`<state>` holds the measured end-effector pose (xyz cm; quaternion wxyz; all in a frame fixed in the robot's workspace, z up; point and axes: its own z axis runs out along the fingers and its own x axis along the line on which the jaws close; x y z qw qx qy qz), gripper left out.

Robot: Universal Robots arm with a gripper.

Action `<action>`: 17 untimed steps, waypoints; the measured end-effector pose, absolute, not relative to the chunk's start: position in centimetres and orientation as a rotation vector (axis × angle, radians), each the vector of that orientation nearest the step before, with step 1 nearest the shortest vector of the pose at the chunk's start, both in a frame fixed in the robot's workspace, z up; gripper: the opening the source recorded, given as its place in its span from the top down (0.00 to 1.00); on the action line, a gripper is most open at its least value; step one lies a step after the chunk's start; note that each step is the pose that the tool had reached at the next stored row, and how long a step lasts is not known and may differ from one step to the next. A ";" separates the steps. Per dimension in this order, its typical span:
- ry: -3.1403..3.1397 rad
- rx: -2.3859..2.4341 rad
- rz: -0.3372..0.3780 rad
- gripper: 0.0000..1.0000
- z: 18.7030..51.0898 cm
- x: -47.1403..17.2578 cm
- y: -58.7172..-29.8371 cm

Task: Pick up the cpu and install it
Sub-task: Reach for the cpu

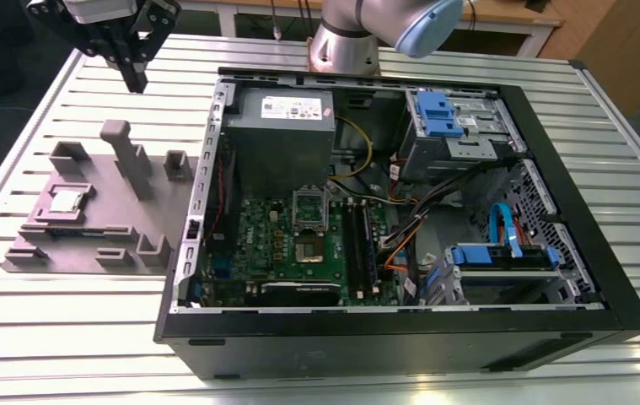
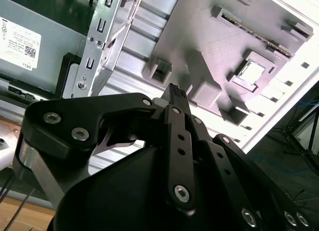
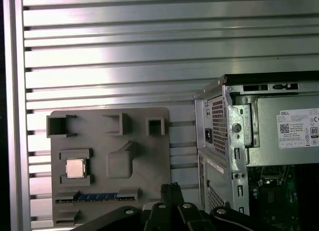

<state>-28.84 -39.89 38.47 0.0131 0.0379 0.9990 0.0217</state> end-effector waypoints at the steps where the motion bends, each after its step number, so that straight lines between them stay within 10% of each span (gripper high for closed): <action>1: 3.112 0.118 0.068 0.90 38.5 -28.9 -39.9; 17: 3.113 0.118 0.068 0.90 38.5 -29.6 -39.9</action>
